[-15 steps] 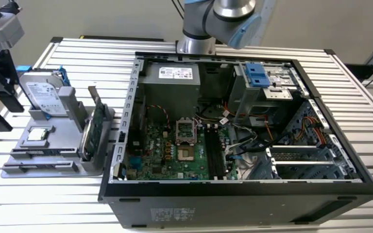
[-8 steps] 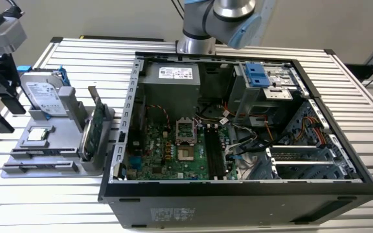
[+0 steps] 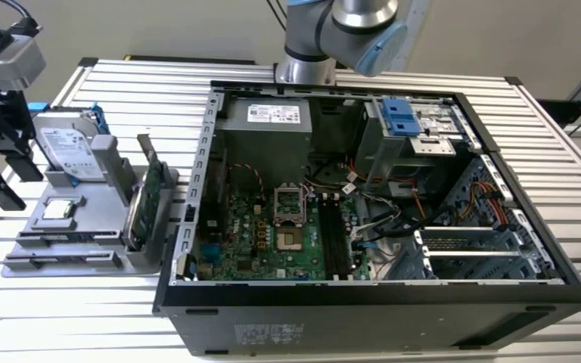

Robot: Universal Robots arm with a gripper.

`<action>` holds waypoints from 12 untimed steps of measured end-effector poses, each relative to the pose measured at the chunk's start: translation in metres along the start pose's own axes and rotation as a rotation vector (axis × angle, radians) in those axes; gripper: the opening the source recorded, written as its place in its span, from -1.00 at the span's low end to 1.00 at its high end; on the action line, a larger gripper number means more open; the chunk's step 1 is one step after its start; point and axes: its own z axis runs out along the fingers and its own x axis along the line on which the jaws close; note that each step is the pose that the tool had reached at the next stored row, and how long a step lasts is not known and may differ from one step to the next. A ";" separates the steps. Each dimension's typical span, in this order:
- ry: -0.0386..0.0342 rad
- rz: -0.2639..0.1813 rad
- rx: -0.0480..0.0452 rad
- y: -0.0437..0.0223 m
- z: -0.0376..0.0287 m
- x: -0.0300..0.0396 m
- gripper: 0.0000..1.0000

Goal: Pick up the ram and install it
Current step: 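Pick up the ram and move it above insertion slot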

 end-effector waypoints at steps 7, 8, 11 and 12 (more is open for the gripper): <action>-0.0024 0.000 0.0047 -0.0002 0.0055 0.0003 1.00; -0.0024 0.000 0.0052 -0.0002 0.0066 0.0003 1.00; -0.0024 0.000 0.0054 -0.0001 0.0093 0.0003 1.00; -0.0024 0.000 0.0054 -0.0001 0.0102 0.0003 1.00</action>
